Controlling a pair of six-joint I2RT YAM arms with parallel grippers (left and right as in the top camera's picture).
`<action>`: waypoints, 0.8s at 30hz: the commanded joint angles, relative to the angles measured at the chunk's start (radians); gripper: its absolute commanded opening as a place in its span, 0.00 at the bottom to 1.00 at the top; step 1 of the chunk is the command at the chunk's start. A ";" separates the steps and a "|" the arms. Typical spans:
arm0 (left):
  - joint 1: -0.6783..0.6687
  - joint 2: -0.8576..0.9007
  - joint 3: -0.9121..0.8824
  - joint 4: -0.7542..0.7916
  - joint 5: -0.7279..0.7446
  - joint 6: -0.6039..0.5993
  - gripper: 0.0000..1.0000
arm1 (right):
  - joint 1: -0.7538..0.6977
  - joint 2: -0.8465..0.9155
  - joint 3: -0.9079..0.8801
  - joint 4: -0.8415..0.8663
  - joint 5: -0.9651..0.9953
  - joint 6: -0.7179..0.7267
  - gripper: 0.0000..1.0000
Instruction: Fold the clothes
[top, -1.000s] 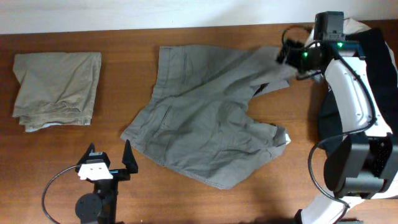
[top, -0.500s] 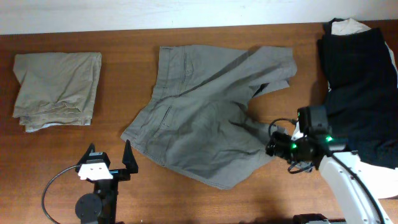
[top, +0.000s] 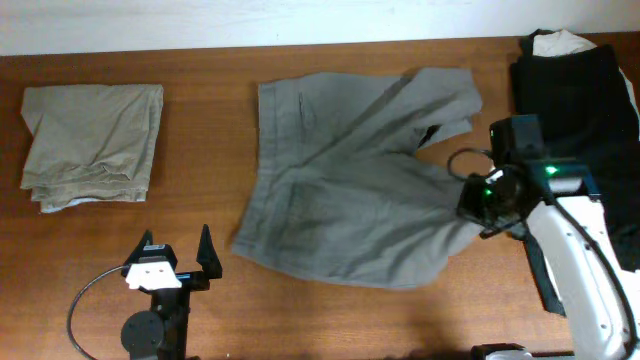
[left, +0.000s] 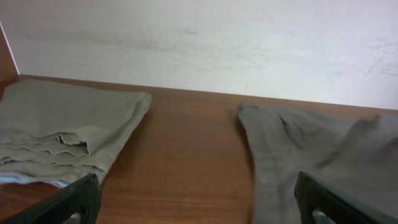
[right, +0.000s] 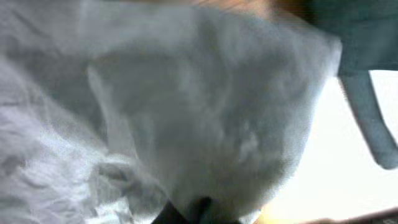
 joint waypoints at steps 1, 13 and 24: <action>0.006 -0.005 -0.004 -0.003 0.003 -0.002 0.99 | 0.002 0.005 0.040 -0.095 0.107 0.053 0.82; 0.006 -0.005 -0.004 -0.003 0.003 -0.002 0.99 | 0.165 0.037 0.027 0.015 -0.077 -0.053 0.04; 0.006 -0.005 -0.003 0.055 0.003 -0.002 0.99 | 0.286 -0.463 -0.360 0.080 -0.098 0.079 0.04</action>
